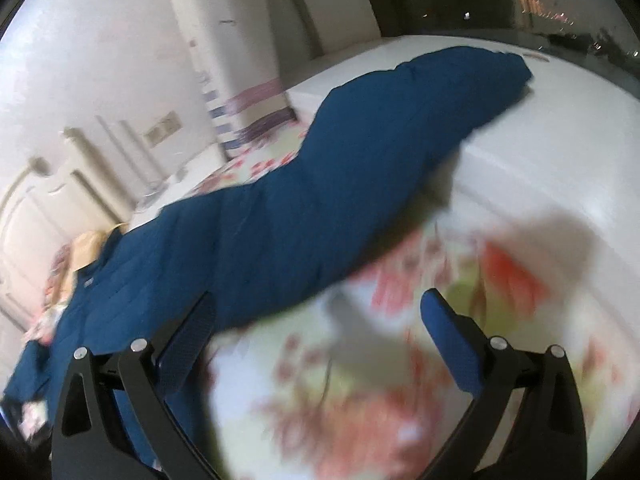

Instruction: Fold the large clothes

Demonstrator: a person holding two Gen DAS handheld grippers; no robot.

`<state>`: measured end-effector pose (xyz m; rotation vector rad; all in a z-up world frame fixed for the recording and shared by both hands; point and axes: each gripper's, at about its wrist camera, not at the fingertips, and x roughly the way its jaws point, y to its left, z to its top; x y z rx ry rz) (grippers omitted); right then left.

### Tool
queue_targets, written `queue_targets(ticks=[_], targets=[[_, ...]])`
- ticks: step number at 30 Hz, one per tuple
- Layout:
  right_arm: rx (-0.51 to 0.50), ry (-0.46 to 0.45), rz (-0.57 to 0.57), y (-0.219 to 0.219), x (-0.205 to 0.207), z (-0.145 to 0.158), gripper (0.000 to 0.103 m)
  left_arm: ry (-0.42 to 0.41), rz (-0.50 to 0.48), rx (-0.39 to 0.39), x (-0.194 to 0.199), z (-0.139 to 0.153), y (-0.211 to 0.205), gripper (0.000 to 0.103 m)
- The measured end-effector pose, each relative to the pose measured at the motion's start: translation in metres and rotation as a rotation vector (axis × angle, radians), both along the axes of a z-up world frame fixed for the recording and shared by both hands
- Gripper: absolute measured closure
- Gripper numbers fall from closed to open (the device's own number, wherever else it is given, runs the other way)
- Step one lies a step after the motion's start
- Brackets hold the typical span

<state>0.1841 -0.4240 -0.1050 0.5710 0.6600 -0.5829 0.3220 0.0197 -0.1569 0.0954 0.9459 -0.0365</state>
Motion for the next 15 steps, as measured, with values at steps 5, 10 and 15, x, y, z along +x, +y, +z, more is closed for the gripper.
queue_targets(ticks=[5,10,15], targets=[[0.007,0.049,-0.12,-0.047,0.038,-0.014,0.004,-0.019,0.0,-0.042,-0.003,-0.005,0.006,0.004],[-0.053,0.065,-0.154,-0.065,0.061,-0.018,0.052,-0.016,0.009,-0.018,-0.003,-0.006,-0.001,0.004],[-0.288,-0.037,-0.072,-0.007,0.079,0.033,0.094,-0.016,0.008,-0.021,-0.002,-0.008,0.0,0.004]])
